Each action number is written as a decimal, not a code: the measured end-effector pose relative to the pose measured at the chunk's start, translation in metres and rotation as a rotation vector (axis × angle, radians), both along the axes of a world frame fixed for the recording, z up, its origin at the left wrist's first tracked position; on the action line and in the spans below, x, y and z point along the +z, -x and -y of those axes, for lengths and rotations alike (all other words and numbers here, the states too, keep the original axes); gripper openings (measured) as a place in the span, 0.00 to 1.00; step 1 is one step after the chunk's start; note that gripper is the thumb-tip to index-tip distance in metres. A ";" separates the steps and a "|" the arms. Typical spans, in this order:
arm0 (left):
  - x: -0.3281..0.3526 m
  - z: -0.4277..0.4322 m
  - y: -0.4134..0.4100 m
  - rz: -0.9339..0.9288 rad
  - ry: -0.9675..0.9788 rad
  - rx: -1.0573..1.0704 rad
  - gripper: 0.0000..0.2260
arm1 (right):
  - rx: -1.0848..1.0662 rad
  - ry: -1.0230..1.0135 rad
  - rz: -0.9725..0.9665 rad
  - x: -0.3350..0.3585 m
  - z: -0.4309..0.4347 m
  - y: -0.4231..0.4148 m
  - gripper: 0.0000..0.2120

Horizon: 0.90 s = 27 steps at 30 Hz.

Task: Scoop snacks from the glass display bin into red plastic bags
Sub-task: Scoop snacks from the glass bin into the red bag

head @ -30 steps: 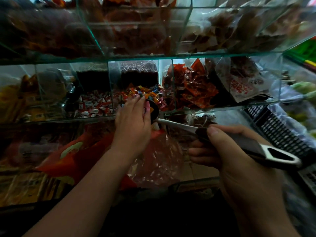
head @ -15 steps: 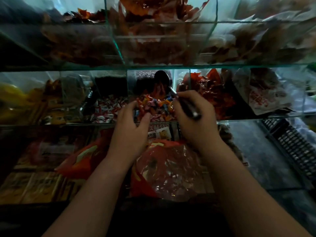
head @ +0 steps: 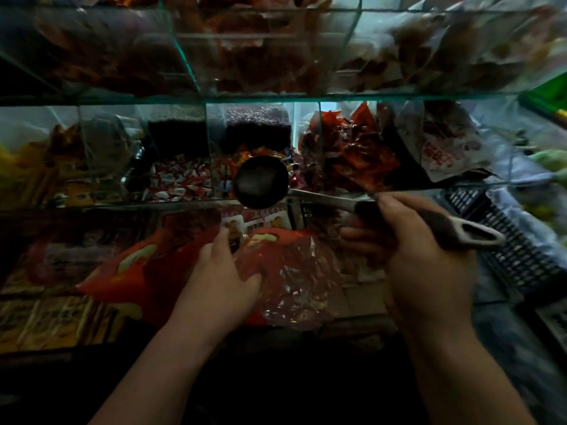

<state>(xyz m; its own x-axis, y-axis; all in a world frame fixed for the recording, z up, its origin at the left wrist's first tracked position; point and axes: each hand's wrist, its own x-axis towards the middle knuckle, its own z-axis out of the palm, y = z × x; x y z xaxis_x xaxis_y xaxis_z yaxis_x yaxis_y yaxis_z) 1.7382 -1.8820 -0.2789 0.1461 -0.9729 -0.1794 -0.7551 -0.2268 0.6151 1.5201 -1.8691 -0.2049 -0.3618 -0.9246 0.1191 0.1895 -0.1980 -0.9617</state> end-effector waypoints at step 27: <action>-0.006 -0.016 -0.008 -0.232 0.175 0.012 0.11 | 0.356 -0.019 -1.034 -0.084 -0.011 -0.012 0.08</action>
<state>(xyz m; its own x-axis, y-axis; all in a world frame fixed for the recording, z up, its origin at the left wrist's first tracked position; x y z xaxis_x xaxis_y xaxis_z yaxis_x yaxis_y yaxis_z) 1.7458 -1.8659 -0.2853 0.1322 -0.9905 -0.0389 -0.5875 -0.1099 0.8017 1.5320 -1.8578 -0.2891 0.1935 -0.9614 0.1958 -0.6683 -0.2753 -0.6911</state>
